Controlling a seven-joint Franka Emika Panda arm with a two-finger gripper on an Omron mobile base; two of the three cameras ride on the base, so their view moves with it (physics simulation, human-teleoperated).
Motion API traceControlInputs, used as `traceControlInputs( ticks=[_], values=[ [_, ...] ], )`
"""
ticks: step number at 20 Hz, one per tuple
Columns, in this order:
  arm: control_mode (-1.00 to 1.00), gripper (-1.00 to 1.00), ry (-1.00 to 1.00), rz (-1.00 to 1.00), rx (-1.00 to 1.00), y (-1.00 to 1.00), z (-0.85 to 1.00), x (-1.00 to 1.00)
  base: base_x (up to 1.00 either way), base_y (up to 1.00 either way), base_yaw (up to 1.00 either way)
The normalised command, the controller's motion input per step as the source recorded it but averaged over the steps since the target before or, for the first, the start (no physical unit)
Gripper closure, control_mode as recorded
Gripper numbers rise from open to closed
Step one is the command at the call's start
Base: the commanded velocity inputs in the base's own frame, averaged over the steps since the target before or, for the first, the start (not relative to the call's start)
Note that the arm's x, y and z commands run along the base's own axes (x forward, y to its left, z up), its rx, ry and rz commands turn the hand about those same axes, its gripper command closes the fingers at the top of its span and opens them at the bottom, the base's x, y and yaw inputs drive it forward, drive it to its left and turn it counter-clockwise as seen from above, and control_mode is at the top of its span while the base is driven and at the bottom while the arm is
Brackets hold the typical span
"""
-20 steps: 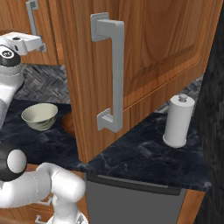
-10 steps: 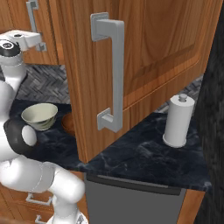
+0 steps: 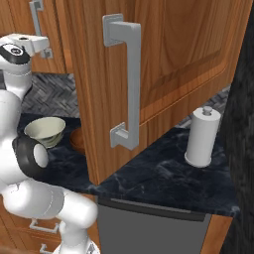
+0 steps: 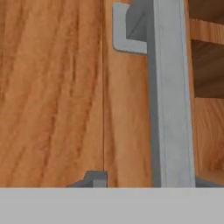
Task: Open the cabinet. Pick the bowls from the counter and place them in the cabinet. Then close the cabinet.
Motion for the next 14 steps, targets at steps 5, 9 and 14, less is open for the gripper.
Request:
traceControlInputs(
  ticks=[5, 9, 14],
  values=[
    [-1.0, 1.0, -0.02, 0.3, -0.15, 0.96, -0.1, -0.71, 0.0, 0.0, 0.0],
    [-1.0, 1.0, 0.0, 0.15, -0.24, 1.0, 0.0, -0.99, 0.0, 0.0, 0.0],
    [-1.0, 1.0, 0.0, 0.03, -0.23, 1.0, 0.0, -0.99, 0.0, 0.0, 0.0]
  ],
)
